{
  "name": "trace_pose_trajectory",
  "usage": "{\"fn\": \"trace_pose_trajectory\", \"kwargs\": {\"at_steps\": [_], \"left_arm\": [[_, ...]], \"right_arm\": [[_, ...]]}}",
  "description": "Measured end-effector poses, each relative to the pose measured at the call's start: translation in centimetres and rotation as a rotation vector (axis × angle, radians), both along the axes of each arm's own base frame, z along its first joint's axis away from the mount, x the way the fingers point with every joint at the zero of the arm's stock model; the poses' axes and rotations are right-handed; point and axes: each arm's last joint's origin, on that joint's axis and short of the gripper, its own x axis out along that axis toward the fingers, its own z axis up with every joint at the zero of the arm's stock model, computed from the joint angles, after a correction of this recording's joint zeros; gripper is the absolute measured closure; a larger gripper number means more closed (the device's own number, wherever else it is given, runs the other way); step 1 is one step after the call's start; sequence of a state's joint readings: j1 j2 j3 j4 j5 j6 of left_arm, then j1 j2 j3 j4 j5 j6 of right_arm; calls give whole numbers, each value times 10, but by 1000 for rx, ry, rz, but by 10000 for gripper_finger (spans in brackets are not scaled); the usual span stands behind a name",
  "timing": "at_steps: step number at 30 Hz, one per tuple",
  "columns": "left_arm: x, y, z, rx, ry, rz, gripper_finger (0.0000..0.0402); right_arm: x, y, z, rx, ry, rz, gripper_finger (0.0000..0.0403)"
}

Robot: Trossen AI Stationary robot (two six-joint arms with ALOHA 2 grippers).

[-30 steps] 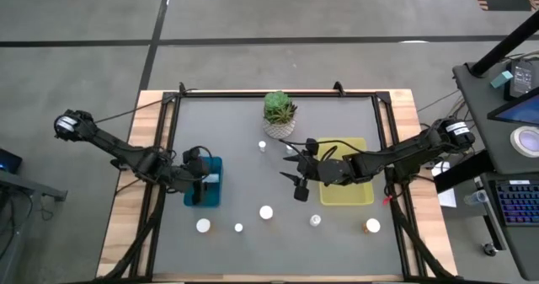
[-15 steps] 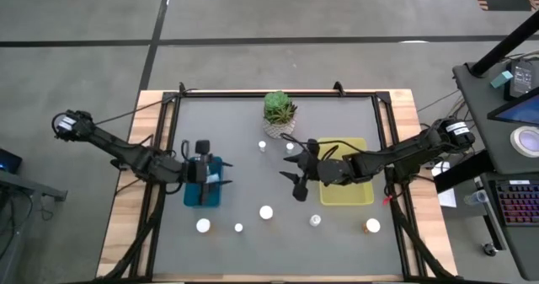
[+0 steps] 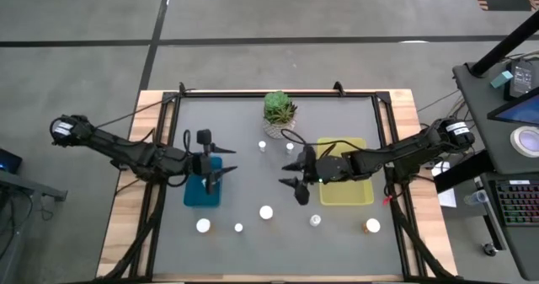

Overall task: Pick and place medicine bottles into bin by pill shape (circle, oval)
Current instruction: Put the middle orange pill bottle into the right yellow bin

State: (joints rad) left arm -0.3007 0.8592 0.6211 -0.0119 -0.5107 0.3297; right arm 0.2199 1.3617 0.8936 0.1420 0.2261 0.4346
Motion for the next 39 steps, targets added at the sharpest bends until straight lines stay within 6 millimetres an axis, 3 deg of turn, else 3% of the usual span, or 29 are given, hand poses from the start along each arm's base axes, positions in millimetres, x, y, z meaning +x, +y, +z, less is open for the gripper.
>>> {"fn": "trace_pose_trajectory", "kwargs": {"at_steps": [9, 13, 19, 26, 32, 39], "left_arm": [[0, 5, -14, 12, 16, 46, 204], [0, 6, -17, 19, 9, 62, 204], [-1, 7, -16, 36, 3, 86, 204], [-1, 7, -15, 34, -4, 92, 204], [-1, 7, -16, 34, -2, 92, 204], [0, 7, -16, 33, -3, 91, 204]], "right_arm": [[-3, 13, 2, 118, 102, 79, 197], [5, 18, 17, 74, 181, 87, 197], [25, 27, 22, -11, 320, 118, 197], [53, 41, 10, -102, 524, 159, 197], [66, 61, -3, -200, 658, 197, 199], [79, 76, -5, -313, 662, 184, 211]]}}
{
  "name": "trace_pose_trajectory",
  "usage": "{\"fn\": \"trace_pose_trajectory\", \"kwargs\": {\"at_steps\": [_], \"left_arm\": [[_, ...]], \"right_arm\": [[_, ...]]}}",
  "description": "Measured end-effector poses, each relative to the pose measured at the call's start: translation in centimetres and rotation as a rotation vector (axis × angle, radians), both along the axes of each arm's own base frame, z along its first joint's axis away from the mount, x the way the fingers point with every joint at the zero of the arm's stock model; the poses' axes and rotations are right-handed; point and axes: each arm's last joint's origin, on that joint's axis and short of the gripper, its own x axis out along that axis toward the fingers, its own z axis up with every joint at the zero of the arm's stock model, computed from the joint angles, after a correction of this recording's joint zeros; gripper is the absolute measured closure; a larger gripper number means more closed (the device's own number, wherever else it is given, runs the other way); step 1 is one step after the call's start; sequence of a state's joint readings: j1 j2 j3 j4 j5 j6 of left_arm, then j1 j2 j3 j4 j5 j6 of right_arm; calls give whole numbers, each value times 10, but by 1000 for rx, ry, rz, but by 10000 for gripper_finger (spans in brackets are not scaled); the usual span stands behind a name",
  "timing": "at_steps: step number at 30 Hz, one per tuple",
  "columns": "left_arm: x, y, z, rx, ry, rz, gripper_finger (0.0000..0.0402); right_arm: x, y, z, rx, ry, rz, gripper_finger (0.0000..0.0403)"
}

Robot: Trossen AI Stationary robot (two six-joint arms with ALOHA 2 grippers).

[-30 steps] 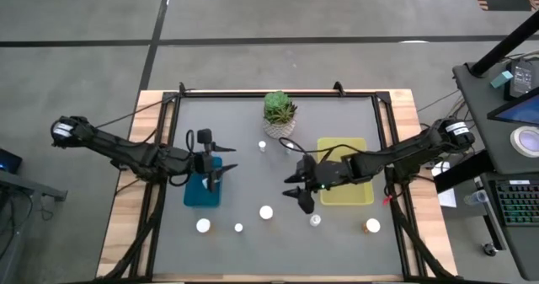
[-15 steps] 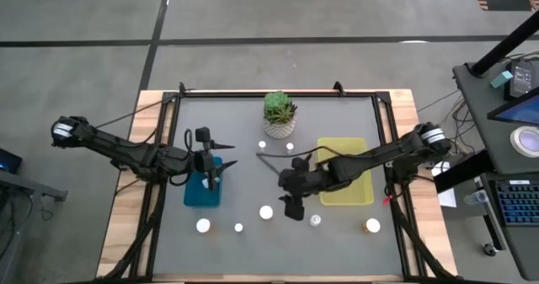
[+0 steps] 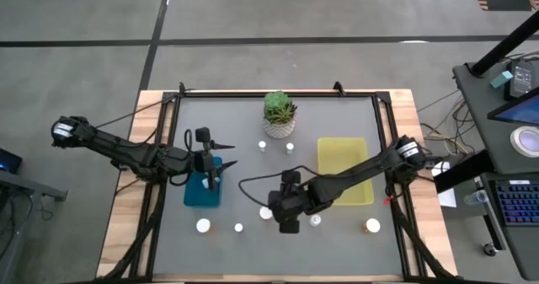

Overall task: Pick and place medicine bottles into bin by pill shape (circle, oval)
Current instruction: Put the middle orange pill bottle into the right yellow bin

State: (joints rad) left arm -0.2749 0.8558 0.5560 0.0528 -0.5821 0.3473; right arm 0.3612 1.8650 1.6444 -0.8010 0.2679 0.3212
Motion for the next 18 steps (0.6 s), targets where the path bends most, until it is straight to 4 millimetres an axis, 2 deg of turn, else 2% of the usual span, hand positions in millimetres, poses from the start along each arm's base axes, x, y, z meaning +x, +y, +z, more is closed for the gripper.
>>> {"fn": "trace_pose_trajectory", "kwargs": {"at_steps": [4, 12, 18], "left_arm": [[0, 0, 0, 0, 0, 0, 204], [0, 0, 0, -1, -2, -1, 204], [0, 0, 1, -1, -2, -1, 204]], "right_arm": [[9, 3, -2, 15, -1, -11, 195], [22, 8, -9, -13, 2, 35, 114], [26, 6, -17, -5, 18, 29, 80]]}}
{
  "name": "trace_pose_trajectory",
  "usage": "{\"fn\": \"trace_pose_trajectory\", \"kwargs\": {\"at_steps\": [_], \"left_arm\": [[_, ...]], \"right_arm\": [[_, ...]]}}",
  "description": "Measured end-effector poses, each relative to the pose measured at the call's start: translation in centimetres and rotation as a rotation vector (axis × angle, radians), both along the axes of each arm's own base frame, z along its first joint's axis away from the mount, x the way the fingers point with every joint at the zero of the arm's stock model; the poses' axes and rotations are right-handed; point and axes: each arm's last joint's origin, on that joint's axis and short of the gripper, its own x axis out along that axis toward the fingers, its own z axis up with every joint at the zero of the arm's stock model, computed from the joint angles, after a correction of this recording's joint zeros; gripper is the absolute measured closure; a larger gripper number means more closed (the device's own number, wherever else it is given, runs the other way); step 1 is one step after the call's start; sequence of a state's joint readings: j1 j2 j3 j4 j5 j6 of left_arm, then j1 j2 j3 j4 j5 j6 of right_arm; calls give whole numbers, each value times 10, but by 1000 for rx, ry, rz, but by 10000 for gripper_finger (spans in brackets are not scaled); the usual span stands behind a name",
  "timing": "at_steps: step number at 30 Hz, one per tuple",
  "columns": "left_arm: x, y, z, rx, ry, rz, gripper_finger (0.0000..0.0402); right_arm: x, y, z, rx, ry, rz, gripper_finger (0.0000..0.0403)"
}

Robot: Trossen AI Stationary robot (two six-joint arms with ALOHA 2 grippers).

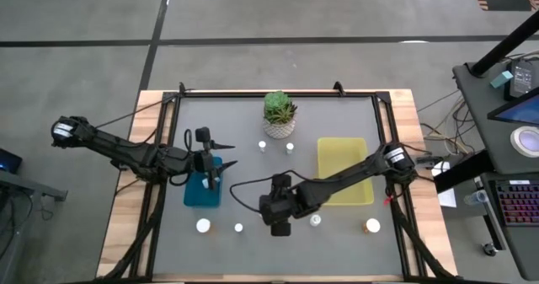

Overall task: Pick and place medicine bottles into bin by pill shape (circle, oval)
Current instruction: Put the middle orange pill bottle into the right yellow bin

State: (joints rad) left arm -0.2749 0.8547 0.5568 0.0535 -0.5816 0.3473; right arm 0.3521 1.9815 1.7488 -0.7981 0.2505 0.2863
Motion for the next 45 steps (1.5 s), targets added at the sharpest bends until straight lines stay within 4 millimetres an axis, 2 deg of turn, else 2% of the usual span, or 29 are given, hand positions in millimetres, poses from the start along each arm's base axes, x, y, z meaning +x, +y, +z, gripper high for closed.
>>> {"fn": "trace_pose_trajectory", "kwargs": {"at_steps": [10, 15, 23, 33, 37, 41, 45], "left_arm": [[0, 0, 0, 0, -1, 0, 204], [0, 0, 0, -1, -3, 0, 204], [0, 0, 0, -1, -4, -1, 204], [0, 0, 1, -2, -9, -1, 204], [0, 0, 1, -2, -9, -1, 204], [0, 0, 1, -2, -10, -1, 204], [1, 0, 2, -4, -17, -1, 204]], "right_arm": [[14, 1, -23, 49, -2, 12, 78], [18, 0, -27, 74, -9, 22, 79], [21, -1, -32, 115, 1, 25, 113], [21, -1, -32, 118, 2, 27, 203], [21, -1, -32, 118, 2, 27, 206], [19, -2, -28, 107, 4, 34, 192], [10, -8, -9, 71, 4, 13, 192]]}}
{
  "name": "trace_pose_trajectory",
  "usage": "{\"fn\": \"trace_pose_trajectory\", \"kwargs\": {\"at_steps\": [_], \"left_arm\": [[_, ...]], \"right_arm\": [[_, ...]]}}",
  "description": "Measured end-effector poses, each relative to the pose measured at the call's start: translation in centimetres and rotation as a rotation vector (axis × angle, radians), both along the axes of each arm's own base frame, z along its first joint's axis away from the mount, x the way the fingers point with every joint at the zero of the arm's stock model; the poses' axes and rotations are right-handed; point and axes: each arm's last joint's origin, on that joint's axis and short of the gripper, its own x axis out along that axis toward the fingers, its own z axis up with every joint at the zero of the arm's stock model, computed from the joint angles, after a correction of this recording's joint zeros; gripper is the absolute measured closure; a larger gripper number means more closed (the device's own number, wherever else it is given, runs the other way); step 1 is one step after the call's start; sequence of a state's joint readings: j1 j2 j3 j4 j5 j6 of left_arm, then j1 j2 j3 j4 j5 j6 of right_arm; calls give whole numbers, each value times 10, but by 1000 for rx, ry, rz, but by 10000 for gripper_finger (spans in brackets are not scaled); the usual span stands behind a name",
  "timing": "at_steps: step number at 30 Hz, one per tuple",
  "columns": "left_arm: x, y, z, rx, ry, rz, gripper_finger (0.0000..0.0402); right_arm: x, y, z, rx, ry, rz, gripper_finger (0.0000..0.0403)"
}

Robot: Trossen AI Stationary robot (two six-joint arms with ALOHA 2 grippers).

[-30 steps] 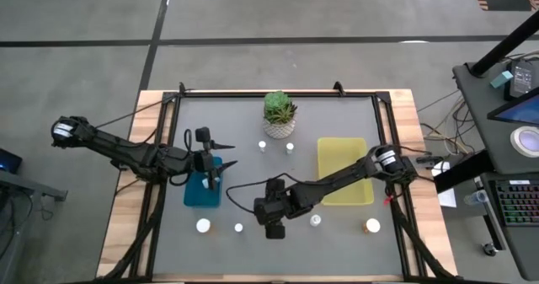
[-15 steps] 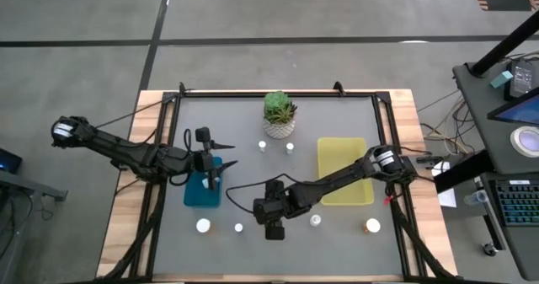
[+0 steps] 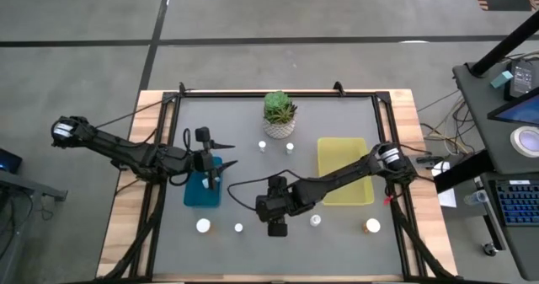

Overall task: Pick and place medicine bottles into bin by pill shape (circle, oval)
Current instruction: Put the middle orange pill bottle into the right yellow bin

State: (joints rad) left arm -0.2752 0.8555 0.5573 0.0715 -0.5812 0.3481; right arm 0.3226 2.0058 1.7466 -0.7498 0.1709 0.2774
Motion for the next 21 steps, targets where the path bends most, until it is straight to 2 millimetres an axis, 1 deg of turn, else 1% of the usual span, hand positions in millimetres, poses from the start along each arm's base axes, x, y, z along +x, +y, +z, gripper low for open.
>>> {"fn": "trace_pose_trajectory", "kwargs": {"at_steps": [5, 9, 12, 16, 21], "left_arm": [[0, 0, 0, 0, -3, 0, 204], [0, 0, 1, -1, -6, 0, 204], [0, 0, 1, -2, -7, 0, 204], [0, 0, 1, 0, -10, 0, 204], [0, 0, 2, 0, -21, -1, 204]], "right_arm": [[-21, -11, 33, -94, 12, -66, 194], [-43, -27, 63, -149, 32, -157, 195], [-57, -41, 77, -168, 32, -230, 195], [-77, -57, 87, -166, 13, -271, 195], [-112, -83, 84, -140, 18, -382, 195]]}}
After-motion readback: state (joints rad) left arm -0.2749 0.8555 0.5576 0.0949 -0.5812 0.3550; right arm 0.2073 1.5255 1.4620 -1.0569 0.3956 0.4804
